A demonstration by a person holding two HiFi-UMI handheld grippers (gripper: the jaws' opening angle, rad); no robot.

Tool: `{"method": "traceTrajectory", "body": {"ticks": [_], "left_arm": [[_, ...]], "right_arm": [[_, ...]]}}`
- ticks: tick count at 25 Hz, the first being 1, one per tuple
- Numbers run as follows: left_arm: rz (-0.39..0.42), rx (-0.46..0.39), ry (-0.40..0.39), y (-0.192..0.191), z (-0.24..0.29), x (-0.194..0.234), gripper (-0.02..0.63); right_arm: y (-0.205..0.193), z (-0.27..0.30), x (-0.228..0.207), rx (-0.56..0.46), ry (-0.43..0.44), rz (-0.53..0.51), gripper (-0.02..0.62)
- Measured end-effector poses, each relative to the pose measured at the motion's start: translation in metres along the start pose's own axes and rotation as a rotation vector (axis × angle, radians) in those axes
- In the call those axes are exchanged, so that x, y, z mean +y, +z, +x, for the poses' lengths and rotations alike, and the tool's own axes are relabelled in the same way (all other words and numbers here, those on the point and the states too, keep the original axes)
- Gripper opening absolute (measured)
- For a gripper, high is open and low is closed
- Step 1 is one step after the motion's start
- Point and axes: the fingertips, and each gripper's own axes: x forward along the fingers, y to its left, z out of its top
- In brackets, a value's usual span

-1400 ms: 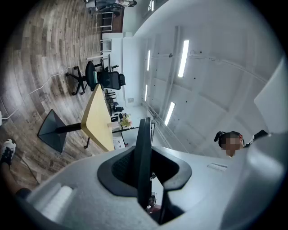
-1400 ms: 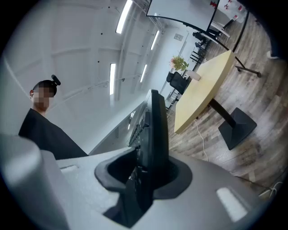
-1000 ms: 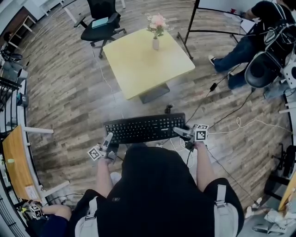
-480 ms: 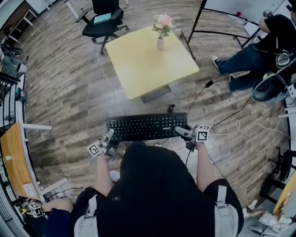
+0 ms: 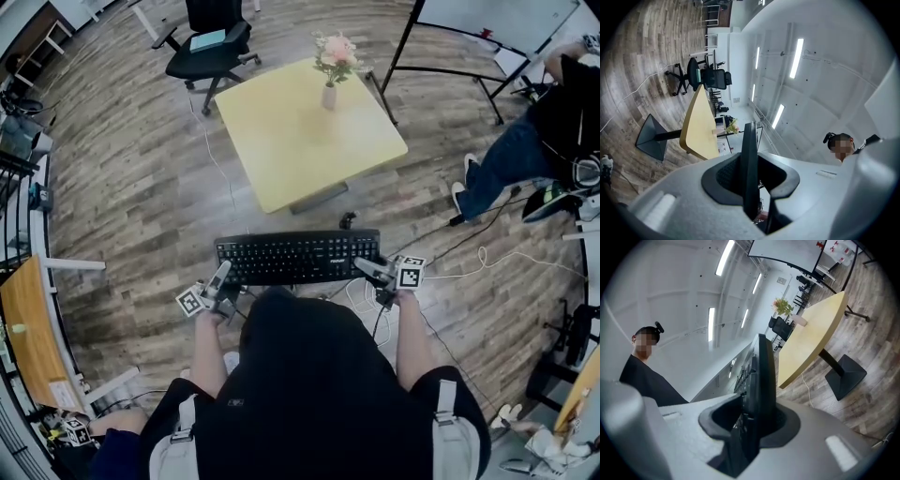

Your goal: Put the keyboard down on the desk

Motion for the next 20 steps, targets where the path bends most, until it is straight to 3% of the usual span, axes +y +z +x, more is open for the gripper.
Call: {"method": "traceTrajectory", "body": {"ticks": [20], "left_arm": [[-0.009, 0.037, -0.036, 0.034, 0.021, 0.025, 0.092]], "right_arm": [[0.013, 0.022, -0.012, -0.045, -0.042, 0.000, 0.123]]}}
